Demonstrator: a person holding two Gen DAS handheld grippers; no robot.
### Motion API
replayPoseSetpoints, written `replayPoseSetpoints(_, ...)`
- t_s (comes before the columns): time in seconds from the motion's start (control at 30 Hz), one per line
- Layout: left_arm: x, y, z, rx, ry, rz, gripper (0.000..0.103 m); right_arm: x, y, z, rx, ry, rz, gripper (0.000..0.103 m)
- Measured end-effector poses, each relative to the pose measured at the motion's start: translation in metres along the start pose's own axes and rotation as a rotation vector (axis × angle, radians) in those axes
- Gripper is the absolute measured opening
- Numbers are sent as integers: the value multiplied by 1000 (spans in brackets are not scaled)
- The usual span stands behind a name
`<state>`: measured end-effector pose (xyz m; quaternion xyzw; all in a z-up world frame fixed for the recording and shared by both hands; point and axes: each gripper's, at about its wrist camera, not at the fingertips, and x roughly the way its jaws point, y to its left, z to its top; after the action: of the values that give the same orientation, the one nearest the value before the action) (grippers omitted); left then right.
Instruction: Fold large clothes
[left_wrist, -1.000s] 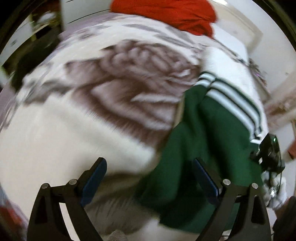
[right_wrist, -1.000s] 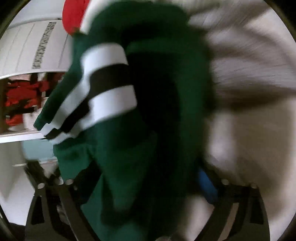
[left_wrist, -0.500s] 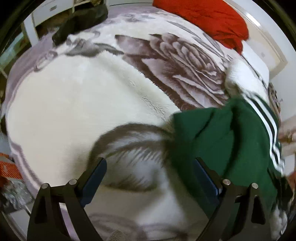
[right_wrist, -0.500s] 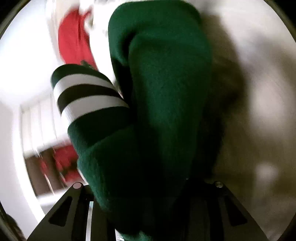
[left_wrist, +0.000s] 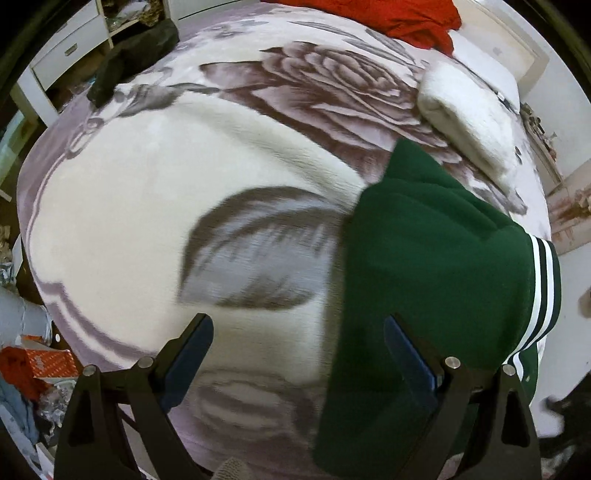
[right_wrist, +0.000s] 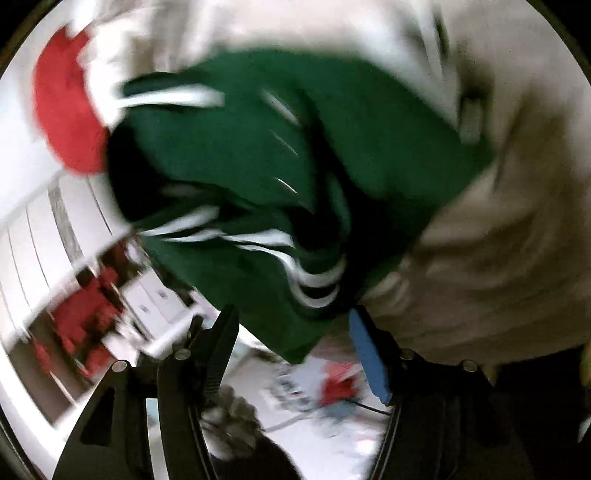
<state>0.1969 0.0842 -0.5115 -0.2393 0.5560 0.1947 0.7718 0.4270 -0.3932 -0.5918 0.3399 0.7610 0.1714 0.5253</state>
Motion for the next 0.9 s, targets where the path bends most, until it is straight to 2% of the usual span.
replayPoseSetpoints(0.1, 4, -12, -3, -6, -10, -6, 95, -20, 63, 36, -286, -54, -82, 68)
replayPoseSetpoints(0.17, 6, -17, -4, 0, -12, 3, 95, -12, 101, 67, -368, -51, -41, 68)
replayPoseSetpoints(0.23, 8, -22, -6, 13, -19, 17, 95, 22, 137, 93, -440, 26, 40, 72)
replayPoseSetpoints(0.3, 9, -25, -8, 26, -31, 34, 95, 51, 160, 115, -435, 89, 10, 72)
replayPoseSetpoints(0.33, 10, -26, -8, 27, -30, 42, 95, 73, 166, 129, -427, 163, 11, 71)
replayPoseSetpoints(0.4, 9, -26, -9, 15, -35, 34, 94, 84, 171, 132, -406, 162, 5, 13)
replayPoseSetpoints(0.43, 8, -27, -10, 9, -35, 25, 94, 88, 174, 127, -416, 161, -11, 10)
replayPoseSetpoints(0.5, 6, -29, -12, 7, -40, 10, 95, 63, 178, 108, -453, 78, -16, 9)
replayPoseSetpoints(0.53, 5, -30, -13, 8, -42, 4, 95, 49, 184, 99, -478, 31, -11, 2)
replayPoseSetpoints(0.57, 5, -33, -14, 10, -40, -11, 95, 24, 191, 96, -493, -51, -29, 2)
replayPoseSetpoints(0.6, 6, -35, -15, 10, -40, -26, 95, 11, 194, 94, -486, -89, -28, 2)
replayPoseSetpoints(0.63, 5, -38, -16, 3, -62, -89, 96, -7, 194, 108, -470, -137, -43, 2)
replayPoseSetpoints(0.7, 5, -42, -15, -12, -92, -157, 96, -11, 190, 120, -464, -180, -132, 2)
replayPoseSetpoints(0.77, 13, -47, -10, -8, -56, -158, 95, 14, 180, 135, -467, -93, -249, 2)
replayPoseSetpoints(0.83, 26, -52, -11, 21, -25, -133, 95, 30, 168, 140, -440, -7, -264, 3)
replayPoseSetpoints(0.9, 37, -55, -16, 62, 10, -100, 95, 36, 165, 133, -439, 64, -234, 22)
